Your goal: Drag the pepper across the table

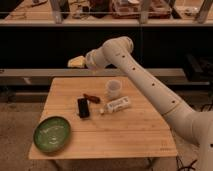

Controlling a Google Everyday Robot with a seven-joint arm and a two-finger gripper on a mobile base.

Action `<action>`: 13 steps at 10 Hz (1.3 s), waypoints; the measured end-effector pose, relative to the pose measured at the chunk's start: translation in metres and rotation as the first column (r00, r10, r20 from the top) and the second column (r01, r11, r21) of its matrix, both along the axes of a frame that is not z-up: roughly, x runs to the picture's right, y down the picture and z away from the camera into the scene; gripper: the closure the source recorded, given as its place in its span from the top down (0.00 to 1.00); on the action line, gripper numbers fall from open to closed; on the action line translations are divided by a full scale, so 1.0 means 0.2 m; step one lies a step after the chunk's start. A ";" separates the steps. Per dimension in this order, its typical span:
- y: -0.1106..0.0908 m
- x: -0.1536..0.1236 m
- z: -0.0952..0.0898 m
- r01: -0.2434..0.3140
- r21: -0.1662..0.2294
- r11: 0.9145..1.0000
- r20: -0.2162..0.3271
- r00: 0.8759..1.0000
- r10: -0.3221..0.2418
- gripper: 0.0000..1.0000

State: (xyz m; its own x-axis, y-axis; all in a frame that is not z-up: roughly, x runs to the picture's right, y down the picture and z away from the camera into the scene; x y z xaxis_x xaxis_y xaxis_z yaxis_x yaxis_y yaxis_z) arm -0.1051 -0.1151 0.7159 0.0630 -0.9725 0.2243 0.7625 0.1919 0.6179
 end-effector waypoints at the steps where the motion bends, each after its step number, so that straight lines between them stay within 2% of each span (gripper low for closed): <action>1: 0.00 0.00 0.00 0.000 0.000 1.000 0.000 1.000 0.000 0.80; 6: 0.02 0.00 0.01 0.016 0.002 1.000 -0.001 1.000 -0.016 0.80; 8: 0.12 0.00 0.05 0.081 0.023 0.996 0.016 0.997 -0.081 0.80; 9: 0.20 0.01 0.05 0.157 0.060 0.986 0.031 0.987 -0.159 0.80; 10: 0.29 0.04 0.04 0.245 0.091 0.965 0.034 0.968 -0.249 0.80; 11: 0.37 0.07 0.04 0.323 0.116 0.939 0.022 0.945 -0.327 0.80; 12: 0.49 0.13 0.07 0.443 0.128 0.887 -0.012 0.895 -0.445 0.80; 13: 0.56 0.18 0.09 0.519 0.124 0.846 -0.036 0.854 -0.519 0.80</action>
